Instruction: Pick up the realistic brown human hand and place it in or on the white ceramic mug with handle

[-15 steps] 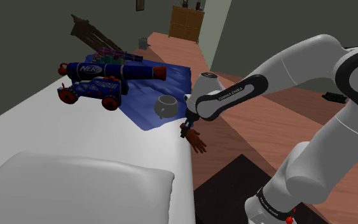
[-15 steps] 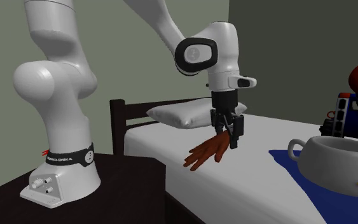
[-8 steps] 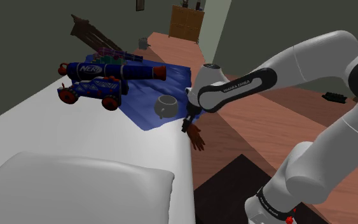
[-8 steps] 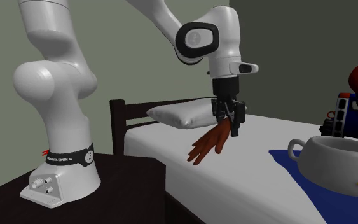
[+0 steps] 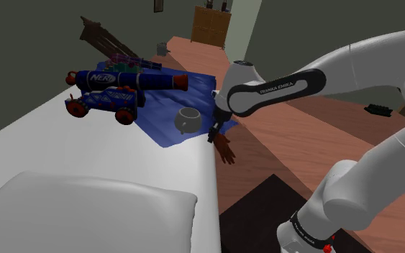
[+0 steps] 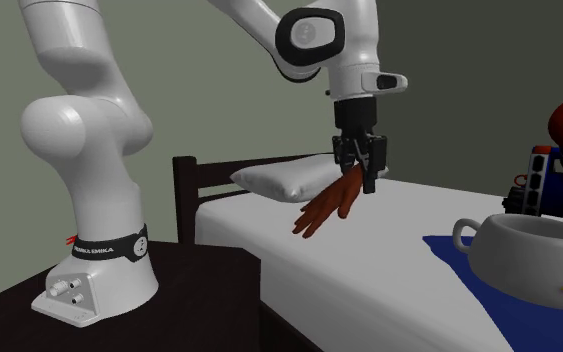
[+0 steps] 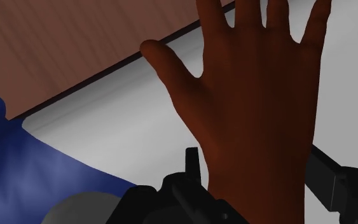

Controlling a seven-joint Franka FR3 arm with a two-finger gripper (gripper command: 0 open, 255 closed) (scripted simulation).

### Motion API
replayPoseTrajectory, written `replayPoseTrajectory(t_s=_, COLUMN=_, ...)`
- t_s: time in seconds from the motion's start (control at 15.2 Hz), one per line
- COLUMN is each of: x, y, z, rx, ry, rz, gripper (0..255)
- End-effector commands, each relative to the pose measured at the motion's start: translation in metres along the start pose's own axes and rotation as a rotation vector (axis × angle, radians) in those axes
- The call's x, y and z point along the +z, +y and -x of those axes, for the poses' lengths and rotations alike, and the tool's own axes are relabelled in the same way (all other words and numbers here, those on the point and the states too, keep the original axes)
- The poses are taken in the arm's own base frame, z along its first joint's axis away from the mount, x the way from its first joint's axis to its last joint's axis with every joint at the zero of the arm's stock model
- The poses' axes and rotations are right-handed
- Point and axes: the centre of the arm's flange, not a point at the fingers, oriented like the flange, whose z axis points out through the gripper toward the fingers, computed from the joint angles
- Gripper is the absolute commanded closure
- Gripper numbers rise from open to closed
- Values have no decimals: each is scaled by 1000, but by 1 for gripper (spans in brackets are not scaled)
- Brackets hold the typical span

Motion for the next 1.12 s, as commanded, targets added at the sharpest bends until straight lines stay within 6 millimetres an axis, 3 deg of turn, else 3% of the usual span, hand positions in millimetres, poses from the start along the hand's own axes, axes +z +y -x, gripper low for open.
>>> replayPoseTrajectory(t_s=0.0, x=-12, y=0, z=-1, rx=0, ry=0, rz=0, gripper=255)
replayPoseTrajectory(t_s=0.4, x=-42, y=1, z=-4, rx=0, ry=0, rz=0, gripper=255)
replayPoseTrajectory(t_s=1.06, x=-31, y=69, z=-116, rx=0, ry=0, rz=0, gripper=255)
